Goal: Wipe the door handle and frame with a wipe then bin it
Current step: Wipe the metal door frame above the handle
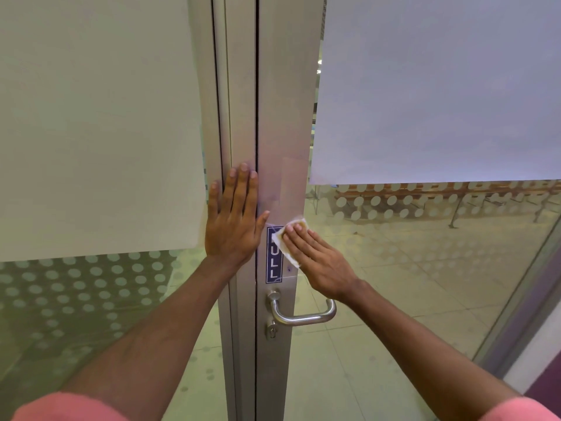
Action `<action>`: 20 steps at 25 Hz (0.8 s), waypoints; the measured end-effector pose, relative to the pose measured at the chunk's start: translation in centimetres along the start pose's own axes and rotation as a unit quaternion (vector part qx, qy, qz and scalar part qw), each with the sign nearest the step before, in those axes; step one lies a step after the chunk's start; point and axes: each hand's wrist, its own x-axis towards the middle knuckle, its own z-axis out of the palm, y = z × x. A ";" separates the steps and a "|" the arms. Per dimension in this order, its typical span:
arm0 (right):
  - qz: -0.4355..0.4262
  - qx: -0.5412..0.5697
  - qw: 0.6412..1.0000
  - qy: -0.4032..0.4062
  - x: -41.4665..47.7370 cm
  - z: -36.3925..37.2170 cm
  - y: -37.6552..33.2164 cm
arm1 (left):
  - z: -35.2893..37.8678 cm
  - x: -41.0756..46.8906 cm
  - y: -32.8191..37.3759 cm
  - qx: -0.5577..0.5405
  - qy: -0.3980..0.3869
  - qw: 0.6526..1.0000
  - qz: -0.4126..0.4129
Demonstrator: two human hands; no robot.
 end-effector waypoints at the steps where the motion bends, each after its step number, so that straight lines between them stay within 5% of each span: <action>1: -0.021 -0.001 1.000 -0.010 -1.1 0.7 -0.3 | 0.0 0.0 0.1 0.003 0.001 1.000 0.001; 9: -0.157 -0.064 0.975 -0.140 -3.8 1.2 0.7 | -0.1 0.1 0.1 -0.004 0.003 1.000 -0.003; 17: -0.034 -0.098 0.995 0.015 2.4 -1.6 2.6 | -0.1 0.1 0.1 0.006 0.002 1.000 -0.001; 20: -0.058 -0.083 0.995 -0.013 0.8 0.0 1.7 | -0.1 0.1 0.1 0.005 0.005 1.000 -0.002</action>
